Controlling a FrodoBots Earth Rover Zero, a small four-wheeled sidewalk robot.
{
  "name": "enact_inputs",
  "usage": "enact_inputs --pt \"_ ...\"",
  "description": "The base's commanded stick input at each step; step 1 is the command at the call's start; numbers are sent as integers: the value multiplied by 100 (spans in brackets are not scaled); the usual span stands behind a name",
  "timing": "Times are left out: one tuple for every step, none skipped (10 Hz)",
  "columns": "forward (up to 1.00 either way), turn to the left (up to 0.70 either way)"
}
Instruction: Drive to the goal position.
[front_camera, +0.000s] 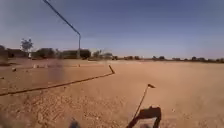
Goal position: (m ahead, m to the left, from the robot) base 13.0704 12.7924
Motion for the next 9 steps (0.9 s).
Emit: enact_inputs --pt "70 -27" --pt "70 -27" --pt "70 -24" --pt "70 -12" --pt "70 -1" --pt "70 0" --pt "70 0" --pt "70 0" --pt "70 0"
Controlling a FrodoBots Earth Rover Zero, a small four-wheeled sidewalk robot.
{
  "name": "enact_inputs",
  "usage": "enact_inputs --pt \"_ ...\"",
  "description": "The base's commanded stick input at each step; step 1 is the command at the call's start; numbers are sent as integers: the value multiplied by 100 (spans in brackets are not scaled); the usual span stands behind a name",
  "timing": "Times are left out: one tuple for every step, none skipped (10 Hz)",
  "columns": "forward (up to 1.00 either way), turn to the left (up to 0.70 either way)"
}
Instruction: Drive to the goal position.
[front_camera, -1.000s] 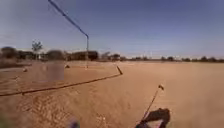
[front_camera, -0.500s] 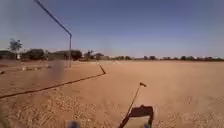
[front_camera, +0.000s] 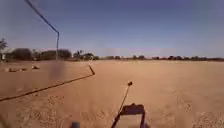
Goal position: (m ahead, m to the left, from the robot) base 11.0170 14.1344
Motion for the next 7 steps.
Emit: enact_inputs --pt "70 27" --pt "70 27" --pt "70 27" --pt "70 0" --pt "70 0" --pt "70 8" --pt "70 19"
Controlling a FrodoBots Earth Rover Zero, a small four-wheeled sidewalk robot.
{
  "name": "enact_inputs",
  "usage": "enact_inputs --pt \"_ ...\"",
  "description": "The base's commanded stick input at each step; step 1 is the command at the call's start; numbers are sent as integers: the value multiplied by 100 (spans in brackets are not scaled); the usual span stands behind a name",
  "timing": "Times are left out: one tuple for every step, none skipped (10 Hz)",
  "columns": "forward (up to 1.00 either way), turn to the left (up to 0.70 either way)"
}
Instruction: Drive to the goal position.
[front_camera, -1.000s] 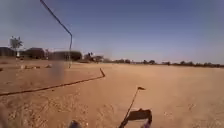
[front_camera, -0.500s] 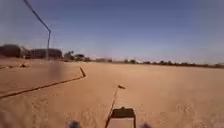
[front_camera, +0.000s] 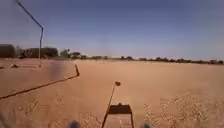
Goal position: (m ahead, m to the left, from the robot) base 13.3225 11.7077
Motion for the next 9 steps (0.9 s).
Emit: enact_inputs --pt "70 27" --pt "70 27" --pt "70 27" --pt "70 27" --pt "70 27" --pt "70 0" --pt "70 0" --pt "70 0" --pt "70 0"
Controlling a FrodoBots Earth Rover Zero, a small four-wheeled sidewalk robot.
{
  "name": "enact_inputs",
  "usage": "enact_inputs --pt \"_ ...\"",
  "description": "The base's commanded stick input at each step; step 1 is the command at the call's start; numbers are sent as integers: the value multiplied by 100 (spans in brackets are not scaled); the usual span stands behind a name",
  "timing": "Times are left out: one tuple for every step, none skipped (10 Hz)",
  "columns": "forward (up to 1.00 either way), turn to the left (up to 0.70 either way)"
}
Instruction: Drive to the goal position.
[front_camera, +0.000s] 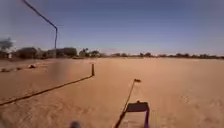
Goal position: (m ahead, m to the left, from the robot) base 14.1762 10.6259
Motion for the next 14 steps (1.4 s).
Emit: enact_inputs --pt "70 27" --pt "70 27" --pt "70 0" --pt "70 0" --pt "70 0" --pt "70 0" --pt "70 0" --pt "70 0" --pt "70 0" --pt "70 0" --pt "70 0" --pt "70 0" --pt "70 0" --pt "70 0"
